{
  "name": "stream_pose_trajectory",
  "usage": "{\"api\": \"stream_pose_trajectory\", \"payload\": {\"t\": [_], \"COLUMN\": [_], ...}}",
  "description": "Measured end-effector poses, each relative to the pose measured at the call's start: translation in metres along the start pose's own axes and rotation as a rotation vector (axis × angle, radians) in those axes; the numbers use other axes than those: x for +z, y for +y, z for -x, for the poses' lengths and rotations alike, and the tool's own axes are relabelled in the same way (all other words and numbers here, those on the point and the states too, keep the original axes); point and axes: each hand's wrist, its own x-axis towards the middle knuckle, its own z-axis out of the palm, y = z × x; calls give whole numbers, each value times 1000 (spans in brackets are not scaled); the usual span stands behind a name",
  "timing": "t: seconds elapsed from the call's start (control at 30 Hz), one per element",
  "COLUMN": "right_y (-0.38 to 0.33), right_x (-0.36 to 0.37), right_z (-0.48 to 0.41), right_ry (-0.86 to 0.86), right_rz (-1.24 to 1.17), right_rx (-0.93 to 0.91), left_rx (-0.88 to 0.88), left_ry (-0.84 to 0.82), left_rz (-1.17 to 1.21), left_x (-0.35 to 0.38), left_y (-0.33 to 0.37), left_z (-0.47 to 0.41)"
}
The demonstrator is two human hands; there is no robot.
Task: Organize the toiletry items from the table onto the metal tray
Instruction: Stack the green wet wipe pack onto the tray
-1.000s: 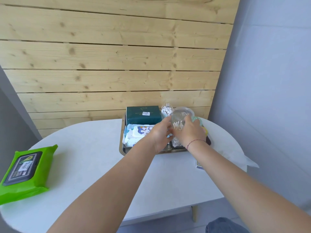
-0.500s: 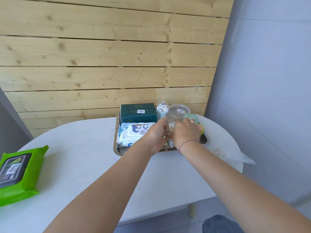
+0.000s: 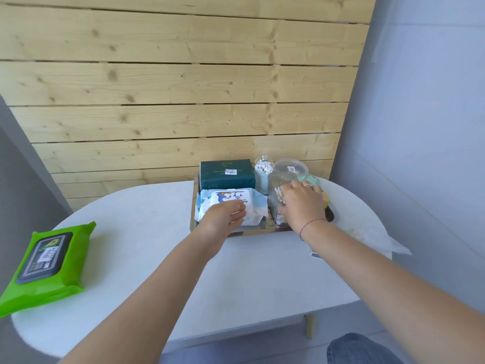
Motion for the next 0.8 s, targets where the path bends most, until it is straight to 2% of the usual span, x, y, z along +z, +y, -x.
{"api": "stream_pose_trajectory", "payload": {"t": [0.1, 0.17, 0.23, 0.3, 0.37, 0.43, 0.53, 0.63, 0.7, 0.8], "right_y": [0, -11, -19, -41, -66, -103, -169, -237, -280, -336], "right_x": [-2, -3, -6, -9, -12, -18, -19, -9, -1, 19], "right_z": [6, 11, 21, 31, 41, 52, 62, 63, 64, 59], "right_ry": [-2, 29, 135, 238, 297, 191, -263, -638, -795, -862], "right_rz": [43, 24, -54, -178, -306, -569, -997, -1183, -1231, -1355], "right_rx": [-6, -32, -42, -84, -167, -215, -169, -101, -57, -2], "left_rx": [118, 275, 450, 528, 380, 188, 29, -29, -96, -141], "left_ry": [59, 189, 429, 769, 1000, 1100, 1095, 911, 804, 728], "left_rz": [-45, -140, -377, -720, -861, -824, -680, -459, -307, -166], "left_x": [-31, -65, -98, -146, -192, -231, -277, -295, -297, -308], "left_y": [4, 9, 11, 14, 15, 18, 17, 12, 9, 8], "left_z": [29, 50, 62, 73, 77, 87, 101, 108, 111, 107]}}
